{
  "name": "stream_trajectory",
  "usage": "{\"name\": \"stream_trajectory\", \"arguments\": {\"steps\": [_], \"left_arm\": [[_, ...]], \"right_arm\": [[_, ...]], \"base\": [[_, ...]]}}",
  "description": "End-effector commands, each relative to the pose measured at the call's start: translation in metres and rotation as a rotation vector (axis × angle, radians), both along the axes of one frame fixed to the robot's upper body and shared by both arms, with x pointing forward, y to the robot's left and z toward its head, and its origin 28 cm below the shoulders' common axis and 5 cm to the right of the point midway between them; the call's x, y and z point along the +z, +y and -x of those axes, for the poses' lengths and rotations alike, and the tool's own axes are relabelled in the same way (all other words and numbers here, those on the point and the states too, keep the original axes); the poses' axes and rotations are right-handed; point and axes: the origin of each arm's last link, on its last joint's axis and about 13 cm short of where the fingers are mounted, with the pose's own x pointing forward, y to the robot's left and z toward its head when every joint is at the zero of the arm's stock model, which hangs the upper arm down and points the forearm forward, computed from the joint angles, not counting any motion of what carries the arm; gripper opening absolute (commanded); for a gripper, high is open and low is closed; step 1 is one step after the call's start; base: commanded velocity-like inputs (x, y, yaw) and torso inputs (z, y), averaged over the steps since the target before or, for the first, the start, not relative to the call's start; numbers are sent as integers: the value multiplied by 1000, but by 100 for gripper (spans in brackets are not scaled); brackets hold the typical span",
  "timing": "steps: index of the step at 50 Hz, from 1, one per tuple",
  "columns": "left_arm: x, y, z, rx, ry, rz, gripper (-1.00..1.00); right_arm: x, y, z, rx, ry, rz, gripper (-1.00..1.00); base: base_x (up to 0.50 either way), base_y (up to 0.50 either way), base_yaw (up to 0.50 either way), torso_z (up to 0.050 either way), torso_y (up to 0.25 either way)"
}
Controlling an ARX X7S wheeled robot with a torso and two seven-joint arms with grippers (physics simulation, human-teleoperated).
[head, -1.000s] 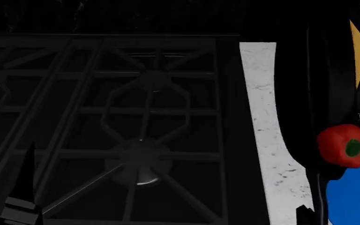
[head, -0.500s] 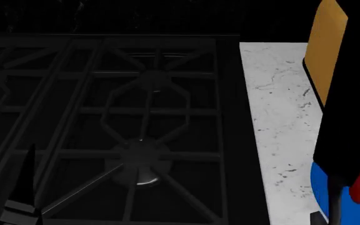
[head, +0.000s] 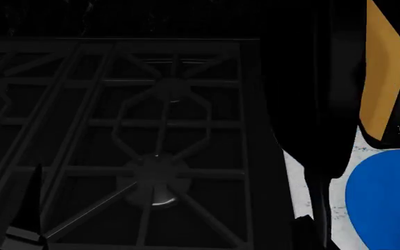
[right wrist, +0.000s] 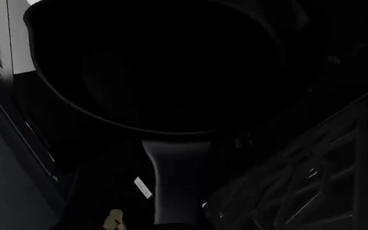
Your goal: Pick up the pan and dump the vegetables in it onto the plate. Then return the pan to the stove.
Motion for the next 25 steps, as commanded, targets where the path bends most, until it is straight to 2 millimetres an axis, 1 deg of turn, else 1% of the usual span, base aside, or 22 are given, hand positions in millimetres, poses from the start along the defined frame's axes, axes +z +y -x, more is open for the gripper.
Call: {"name": "stream_trajectory", "arguments": {"steps": [1,5,11,12,17,19,22,25], "left_arm": [[-2,-1,-2,-39,-9,61,100],[-6,-2,-6,-42,2,69,100],[-8,-3,-6,-43,9,69,100],[-8,-3,-6,-43,9,69,100],[-9,-3,-6,-43,11,76,100],[-10,-2,-5,-39,11,76,100],[-9,0,-4,-35,9,80,100],[-8,1,-3,-34,4,82,100]], "right_arm": [[20,13,7,20,-57,189,-100],[15,18,6,-34,-33,308,-100],[20,20,6,-55,-32,378,-100],[22,20,5,-72,-22,442,-100],[24,23,2,-96,16,579,-100],[27,22,1,-100,27,614,-100],[32,21,-2,-125,50,718,-100],[42,16,-7,-156,72,801,-100]], "base": [[0,0,0,0,0],[0,0,0,0,3],[0,0,0,0,2],[0,0,0,0,0],[0,0,0,2,0],[0,0,0,0,5],[0,0,0,0,0],[0,0,0,0,0]]}}
